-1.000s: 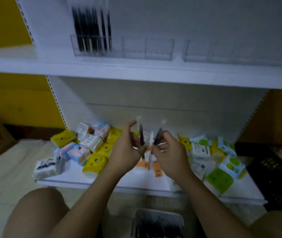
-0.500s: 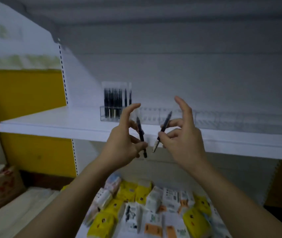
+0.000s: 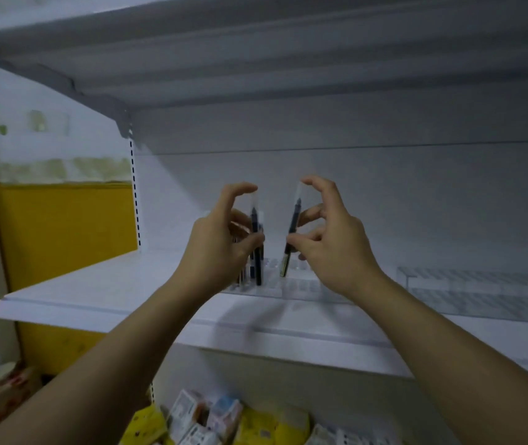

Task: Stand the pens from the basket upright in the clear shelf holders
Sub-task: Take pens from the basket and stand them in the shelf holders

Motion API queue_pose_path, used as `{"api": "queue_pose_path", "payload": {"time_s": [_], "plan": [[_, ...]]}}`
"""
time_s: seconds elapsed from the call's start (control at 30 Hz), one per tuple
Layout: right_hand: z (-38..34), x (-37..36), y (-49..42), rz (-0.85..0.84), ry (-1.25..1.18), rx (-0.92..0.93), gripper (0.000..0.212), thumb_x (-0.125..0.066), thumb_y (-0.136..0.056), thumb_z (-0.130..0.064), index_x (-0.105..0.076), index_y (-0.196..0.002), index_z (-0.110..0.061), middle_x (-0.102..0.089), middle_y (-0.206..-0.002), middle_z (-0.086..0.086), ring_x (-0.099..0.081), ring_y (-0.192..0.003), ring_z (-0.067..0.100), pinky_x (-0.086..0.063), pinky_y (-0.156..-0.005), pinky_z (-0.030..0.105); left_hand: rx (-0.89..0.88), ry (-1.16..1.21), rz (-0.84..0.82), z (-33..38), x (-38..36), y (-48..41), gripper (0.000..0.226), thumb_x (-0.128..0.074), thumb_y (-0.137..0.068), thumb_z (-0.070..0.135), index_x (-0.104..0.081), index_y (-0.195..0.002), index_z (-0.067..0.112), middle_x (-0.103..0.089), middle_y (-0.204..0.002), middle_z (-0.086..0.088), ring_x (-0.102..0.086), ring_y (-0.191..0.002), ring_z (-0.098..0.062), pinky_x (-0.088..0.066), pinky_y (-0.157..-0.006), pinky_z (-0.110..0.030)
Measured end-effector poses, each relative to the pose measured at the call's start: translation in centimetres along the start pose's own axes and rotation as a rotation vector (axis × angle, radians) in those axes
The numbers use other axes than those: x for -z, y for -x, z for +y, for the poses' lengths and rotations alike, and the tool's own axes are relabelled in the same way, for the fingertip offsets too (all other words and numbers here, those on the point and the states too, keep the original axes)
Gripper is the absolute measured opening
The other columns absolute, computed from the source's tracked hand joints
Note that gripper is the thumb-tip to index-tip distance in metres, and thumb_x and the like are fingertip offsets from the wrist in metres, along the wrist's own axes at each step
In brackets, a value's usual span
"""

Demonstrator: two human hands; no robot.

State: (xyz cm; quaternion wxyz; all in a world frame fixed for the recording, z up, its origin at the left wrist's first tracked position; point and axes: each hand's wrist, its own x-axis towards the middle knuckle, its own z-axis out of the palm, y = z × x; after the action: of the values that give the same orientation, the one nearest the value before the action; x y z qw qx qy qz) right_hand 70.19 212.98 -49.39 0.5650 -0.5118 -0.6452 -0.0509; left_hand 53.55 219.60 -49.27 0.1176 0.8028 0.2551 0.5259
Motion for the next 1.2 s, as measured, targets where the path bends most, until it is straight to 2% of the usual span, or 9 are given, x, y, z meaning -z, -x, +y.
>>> {"api": "queue_pose_path", "payload": {"time_s": [0.1, 0.17, 0.23, 0.43, 0.7, 0.87, 0.97, 1.1, 1.2], "plan": [[1.1, -1.0, -2.3, 0.038, -0.009, 0.02, 0.06, -0.07, -0.086, -0.008, -0.041, -0.128, -0.039, -0.058, -0.088, -0.008, -0.064, -0.066, 0.008, -0.06, -0.068, 0.027, 0.008, 0.023, 0.06, -1.2, -0.4, -2.0, 0.058, -0.075, -0.081, 0.015, -0.041, -0.119, 0.043, -0.054, -0.093, 0.015, -0.064, -0.071, -0.001, -0.053, -0.057, -0.011], [1.9, -1.6, -3.7, 0.041, -0.013, 0.025, 0.059, -0.07, -0.084, -0.007, -0.043, -0.127, -0.038, -0.059, -0.085, -0.008, -0.063, -0.064, 0.006, -0.058, -0.066, 0.021, -0.008, -0.009, 0.084, -2.0, -0.7, -3.0, 0.053, -0.074, -0.082, 0.017, -0.044, -0.118, 0.041, -0.055, -0.087, 0.017, -0.062, -0.076, 0.007, -0.049, -0.057, -0.008], [2.6, -2.3, -4.8, 0.037, -0.01, 0.036, 0.058, -0.071, -0.084, -0.008, -0.044, -0.127, -0.037, -0.059, -0.082, -0.009, -0.062, -0.065, 0.004, -0.053, -0.063, 0.013, -0.037, -0.076, 0.109, -2.6, -1.1, -3.8, 0.05, -0.075, -0.082, 0.021, -0.048, -0.121, 0.037, -0.058, -0.083, 0.018, -0.061, -0.076, 0.004, -0.045, -0.065, -0.009], [4.1, -4.0, -7.0, 0.008, 0.012, 0.044, 0.054, -0.072, -0.085, -0.012, -0.046, -0.126, -0.036, -0.059, -0.08, -0.011, -0.062, -0.07, 0.005, -0.054, -0.066, 0.019, -0.087, -0.223, 0.176, -4.1, -1.9, -5.7, 0.047, -0.074, -0.082, 0.026, -0.05, -0.121, 0.035, -0.057, -0.084, 0.022, -0.06, -0.095, -0.016, -0.045, -0.093, -0.042], [6.1, -5.7, -7.3, -0.089, 0.014, 0.023, 0.057, -0.071, -0.084, -0.013, -0.043, -0.121, -0.046, -0.06, -0.082, -0.011, -0.062, -0.071, 0.007, -0.057, -0.07, 0.028, -0.136, -0.281, 0.149, -5.8, -2.2, -6.6, 0.048, -0.074, -0.082, 0.025, -0.049, -0.123, 0.034, -0.052, -0.08, 0.029, -0.059, -0.093, -0.014, -0.045, -0.093, -0.052], [6.6, -5.9, -7.1, -0.127, 0.054, 0.019, 0.057, -0.073, -0.082, -0.016, -0.043, -0.118, -0.048, -0.061, -0.08, -0.012, -0.061, -0.068, 0.005, -0.057, -0.069, 0.029, -0.079, -0.25, 0.115, -6.0, -2.4, -6.8, 0.046, -0.073, -0.083, 0.027, -0.049, -0.121, 0.037, -0.056, -0.08, 0.025, -0.058, -0.094, -0.013, -0.044, -0.096, -0.049], [7.0, -6.1, -6.5, -0.147, 0.035, -0.009, 0.057, -0.073, -0.082, -0.015, -0.043, -0.119, -0.047, -0.064, -0.082, -0.012, -0.062, -0.07, 0.006, -0.056, -0.069, 0.028, -0.092, -0.316, 0.081, -6.5, -3.1, -6.1, 0.045, -0.073, -0.082, 0.026, -0.052, -0.12, 0.034, -0.054, -0.08, 0.024, -0.049, -0.095, -0.008, -0.038, -0.096, -0.041], [7.4, -6.3, -6.1, -0.144, 0.029, -0.028, 0.059, -0.072, -0.084, -0.014, -0.042, -0.123, -0.047, -0.063, -0.084, -0.013, -0.063, -0.072, 0.006, -0.056, -0.071, 0.027, -0.102, -0.375, 0.127, -7.3, -3.6, -5.4, 0.043, -0.074, -0.08, 0.026, -0.054, -0.118, 0.031, -0.057, -0.088, 0.019, -0.042, -0.096, -0.007, -0.027, -0.093, -0.031], [7.7, -6.2, -6.1, -0.117, 0.021, -0.044, 0.057, -0.072, -0.084, -0.017, -0.045, -0.125, -0.045, -0.062, -0.081, -0.012, -0.062, -0.073, 0.006, -0.057, -0.073, 0.031, -0.109, -0.401, 0.146, -7.5, -3.7, -5.4, 0.044, -0.075, -0.079, 0.025, -0.054, -0.118, 0.029, -0.057, -0.092, 0.016, -0.042, -0.1, -0.01, -0.027, -0.092, -0.031]]}}
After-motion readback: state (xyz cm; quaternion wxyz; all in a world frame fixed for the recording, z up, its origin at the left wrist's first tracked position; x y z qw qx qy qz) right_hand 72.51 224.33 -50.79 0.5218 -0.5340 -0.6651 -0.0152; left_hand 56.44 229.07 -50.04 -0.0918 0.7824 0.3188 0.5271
